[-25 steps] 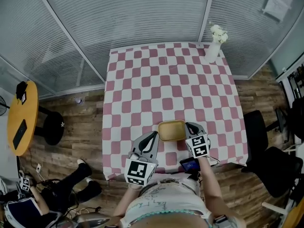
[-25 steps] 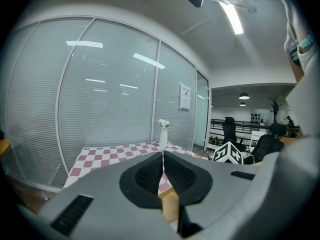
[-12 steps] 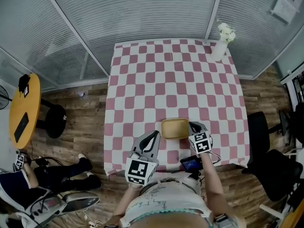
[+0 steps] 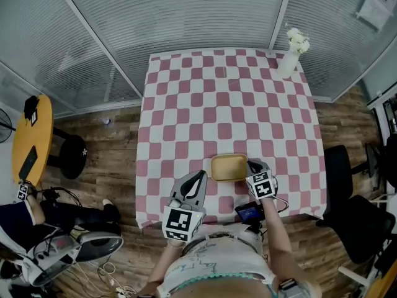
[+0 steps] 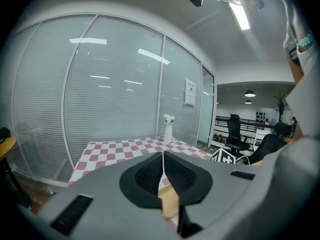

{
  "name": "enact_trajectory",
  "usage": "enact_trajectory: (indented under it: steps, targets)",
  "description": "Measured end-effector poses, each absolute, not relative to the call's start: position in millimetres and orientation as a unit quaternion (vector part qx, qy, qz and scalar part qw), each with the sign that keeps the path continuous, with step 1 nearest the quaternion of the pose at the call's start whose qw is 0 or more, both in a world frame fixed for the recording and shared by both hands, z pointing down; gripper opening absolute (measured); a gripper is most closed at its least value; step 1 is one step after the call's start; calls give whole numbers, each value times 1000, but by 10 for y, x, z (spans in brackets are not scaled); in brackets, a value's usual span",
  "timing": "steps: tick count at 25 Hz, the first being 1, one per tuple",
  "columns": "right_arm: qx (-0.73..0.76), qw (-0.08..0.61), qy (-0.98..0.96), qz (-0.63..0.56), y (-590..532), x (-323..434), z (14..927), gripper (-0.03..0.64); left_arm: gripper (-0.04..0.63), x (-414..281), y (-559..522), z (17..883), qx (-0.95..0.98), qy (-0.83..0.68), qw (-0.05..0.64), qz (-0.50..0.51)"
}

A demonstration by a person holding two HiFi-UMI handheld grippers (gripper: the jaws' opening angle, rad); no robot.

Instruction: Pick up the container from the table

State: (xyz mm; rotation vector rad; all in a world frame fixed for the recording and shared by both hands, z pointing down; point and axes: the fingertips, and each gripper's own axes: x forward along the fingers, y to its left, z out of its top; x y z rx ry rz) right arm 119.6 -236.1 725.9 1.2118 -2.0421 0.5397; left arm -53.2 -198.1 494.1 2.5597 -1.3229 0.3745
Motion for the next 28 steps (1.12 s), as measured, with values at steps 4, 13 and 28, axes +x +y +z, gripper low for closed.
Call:
enact_trajectory:
  steps: [4,13,28]
  targets:
    - [468,356,-779,220,-2388,1216,7334,24,18,-576,-2003,4928,872,-458,116,128]
    - [464,366,-758,278,-2450,1213,7579,69,18,-705,-2012,4915,864,-474,116,126]
    - [480,382,-734,292,-2521,1198,7798,52,18,-791,-1985,4922,860,-480,116,125]
